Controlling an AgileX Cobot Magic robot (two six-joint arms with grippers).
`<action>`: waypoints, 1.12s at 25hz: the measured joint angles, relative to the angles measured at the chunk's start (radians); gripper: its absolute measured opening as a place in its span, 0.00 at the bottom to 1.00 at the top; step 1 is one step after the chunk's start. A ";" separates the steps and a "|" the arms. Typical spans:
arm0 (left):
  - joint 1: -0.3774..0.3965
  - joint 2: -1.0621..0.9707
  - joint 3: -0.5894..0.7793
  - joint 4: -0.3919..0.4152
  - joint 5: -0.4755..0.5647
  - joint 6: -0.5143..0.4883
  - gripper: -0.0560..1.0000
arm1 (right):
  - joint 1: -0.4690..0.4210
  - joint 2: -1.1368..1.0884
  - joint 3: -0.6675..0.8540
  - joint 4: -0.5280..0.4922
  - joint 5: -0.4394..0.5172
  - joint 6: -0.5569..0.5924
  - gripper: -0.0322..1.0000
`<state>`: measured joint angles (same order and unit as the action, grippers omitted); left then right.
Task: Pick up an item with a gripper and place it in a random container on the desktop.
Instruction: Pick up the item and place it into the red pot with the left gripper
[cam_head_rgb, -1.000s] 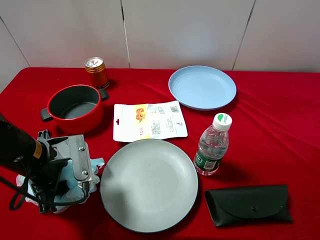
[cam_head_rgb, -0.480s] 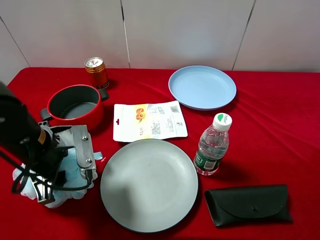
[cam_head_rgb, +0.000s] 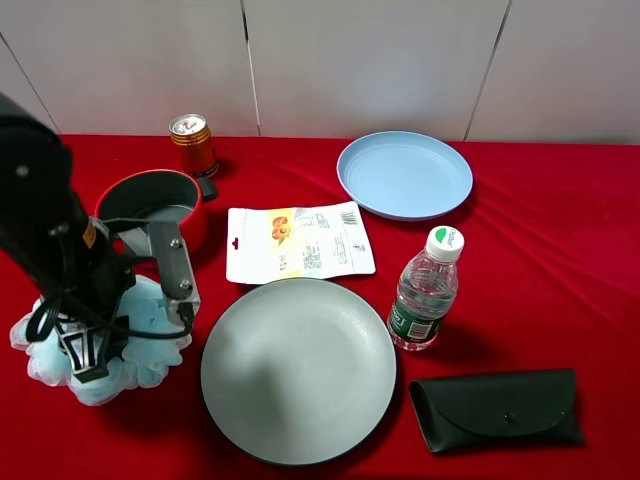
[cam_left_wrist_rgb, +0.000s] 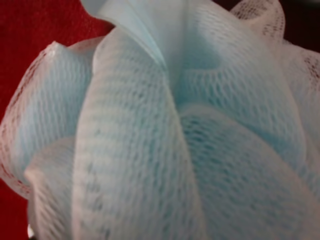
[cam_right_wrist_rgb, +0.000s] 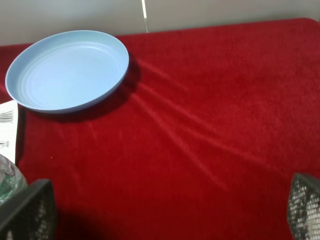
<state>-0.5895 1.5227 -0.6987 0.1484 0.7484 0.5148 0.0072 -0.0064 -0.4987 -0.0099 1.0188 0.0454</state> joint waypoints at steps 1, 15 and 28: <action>0.000 0.000 -0.015 -0.005 0.020 0.000 0.53 | 0.000 0.000 0.000 0.000 0.000 0.000 0.70; 0.000 0.000 -0.257 -0.043 0.308 -0.016 0.51 | 0.000 0.000 0.000 0.000 0.000 0.000 0.70; 0.000 0.000 -0.489 -0.021 0.401 -0.118 0.49 | 0.000 0.000 0.000 0.000 0.000 0.000 0.70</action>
<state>-0.5895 1.5231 -1.1880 0.1276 1.1496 0.3972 0.0072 -0.0064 -0.4987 -0.0099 1.0188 0.0454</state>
